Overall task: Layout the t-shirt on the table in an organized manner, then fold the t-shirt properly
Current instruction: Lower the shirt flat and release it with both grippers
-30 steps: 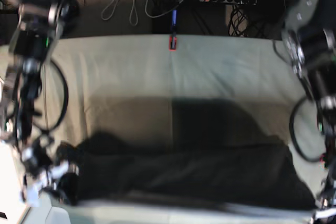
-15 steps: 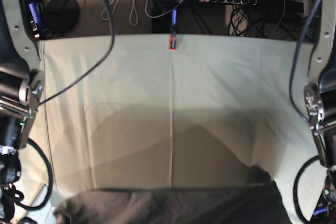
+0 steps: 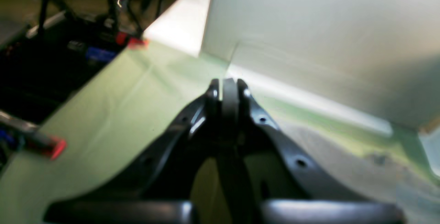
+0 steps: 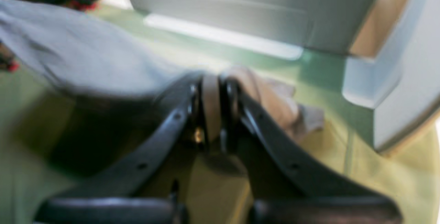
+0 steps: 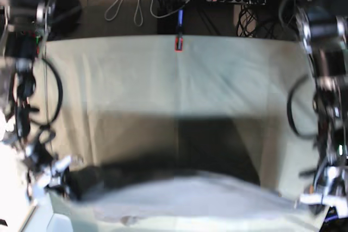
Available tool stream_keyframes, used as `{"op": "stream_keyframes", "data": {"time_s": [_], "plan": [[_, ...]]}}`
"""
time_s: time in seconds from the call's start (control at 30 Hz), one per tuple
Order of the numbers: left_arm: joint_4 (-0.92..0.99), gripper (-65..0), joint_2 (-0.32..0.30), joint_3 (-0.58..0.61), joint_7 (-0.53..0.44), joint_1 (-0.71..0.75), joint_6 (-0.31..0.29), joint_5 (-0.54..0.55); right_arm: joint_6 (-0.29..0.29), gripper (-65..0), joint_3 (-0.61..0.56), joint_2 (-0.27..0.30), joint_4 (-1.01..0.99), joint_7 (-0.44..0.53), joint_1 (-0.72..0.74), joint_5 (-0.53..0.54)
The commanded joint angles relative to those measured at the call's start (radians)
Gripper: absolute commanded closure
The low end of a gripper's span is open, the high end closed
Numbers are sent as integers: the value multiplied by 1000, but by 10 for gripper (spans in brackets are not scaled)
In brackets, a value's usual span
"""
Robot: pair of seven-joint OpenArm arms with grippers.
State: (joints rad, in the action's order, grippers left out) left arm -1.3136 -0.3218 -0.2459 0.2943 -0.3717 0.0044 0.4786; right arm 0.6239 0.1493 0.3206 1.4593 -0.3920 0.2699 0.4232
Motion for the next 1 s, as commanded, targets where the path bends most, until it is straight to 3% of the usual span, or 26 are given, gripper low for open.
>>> {"op": "stream_keyframes", "data": {"time_s": [0.0, 0.17, 0.27, 0.47, 0.63, 0.77, 0.83, 0.97], "plan": [[-51, 0, -10, -31, -34, 32, -8, 6, 4, -4, 9, 19, 64, 29, -30, 18], [-218, 0, 26, -155, -34, 300, -8, 6, 9, -3, 17, 25, 226, 35, -298, 18], [-297, 0, 62, -235, -34, 438, -8, 6, 74, -3, 19, 25, 288, 35, -426, 18], [-307, 0, 88, -306, -36, 543, -10, 6, 74, -4, 31, 27, 363, 32, -582, 18], [-306, 0, 88, -307, -36, 543, -10, 6, 74, -5, 22, 24, 309, 28, -536, 16], [-306, 0, 88, -301, -36, 538, -10, 6, 74, -10, -50, 8, 172, 28, -429, 16], [-312, 0, 88, -300, -36, 524, -10, 6, 74, -48, -89, 4, 97, 28, -373, 16], [-318, 0, 85, -304, -36, 521, -10, 6, 74, -199, -142, 2, 13, 28, -315, 16]]}}
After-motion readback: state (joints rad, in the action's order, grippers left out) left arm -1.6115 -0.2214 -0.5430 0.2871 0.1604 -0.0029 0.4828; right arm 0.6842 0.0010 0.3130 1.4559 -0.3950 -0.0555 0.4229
